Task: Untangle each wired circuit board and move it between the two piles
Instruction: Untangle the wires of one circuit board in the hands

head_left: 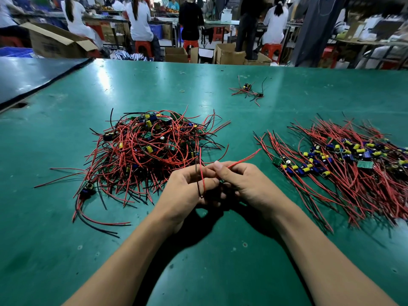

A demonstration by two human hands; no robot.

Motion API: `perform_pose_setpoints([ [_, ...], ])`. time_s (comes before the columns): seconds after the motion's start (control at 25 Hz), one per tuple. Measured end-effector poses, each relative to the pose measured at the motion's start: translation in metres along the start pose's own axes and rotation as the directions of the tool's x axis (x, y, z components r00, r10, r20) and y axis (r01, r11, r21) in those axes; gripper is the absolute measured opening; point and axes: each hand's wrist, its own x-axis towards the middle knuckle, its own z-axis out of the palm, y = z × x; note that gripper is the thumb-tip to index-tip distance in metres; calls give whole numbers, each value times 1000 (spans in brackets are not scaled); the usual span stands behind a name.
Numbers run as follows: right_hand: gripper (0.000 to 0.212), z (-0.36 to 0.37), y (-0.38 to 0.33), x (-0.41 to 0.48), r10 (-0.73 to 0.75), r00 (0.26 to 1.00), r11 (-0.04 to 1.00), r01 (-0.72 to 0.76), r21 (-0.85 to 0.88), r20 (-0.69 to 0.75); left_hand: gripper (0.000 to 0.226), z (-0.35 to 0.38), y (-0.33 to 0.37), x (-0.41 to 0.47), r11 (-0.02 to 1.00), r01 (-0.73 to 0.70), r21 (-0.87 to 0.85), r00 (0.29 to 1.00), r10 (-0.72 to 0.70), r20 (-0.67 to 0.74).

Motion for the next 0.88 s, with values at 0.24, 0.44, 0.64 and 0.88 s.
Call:
perform_pose_setpoints([
  [0.24,27,-11,-1,9,-199,979,828,153,-539,-29,20,0,-3,0,990,-32,136,999,28,29],
  [0.44,27,-26,-4,12,-451,882,588,179,-789,-135,13,0,-3,-1,970,-20,244,998,5,61],
  [0.64,41,-16,2,15,-360,900,769,136,-625,-248,15,1,-4,-1,975,-2,221,999,-8,42],
  [0.88,38,-7,6,9,-111,991,983,98,-157,-76,19,6,-9,-1,981,-67,181,998,67,7],
])
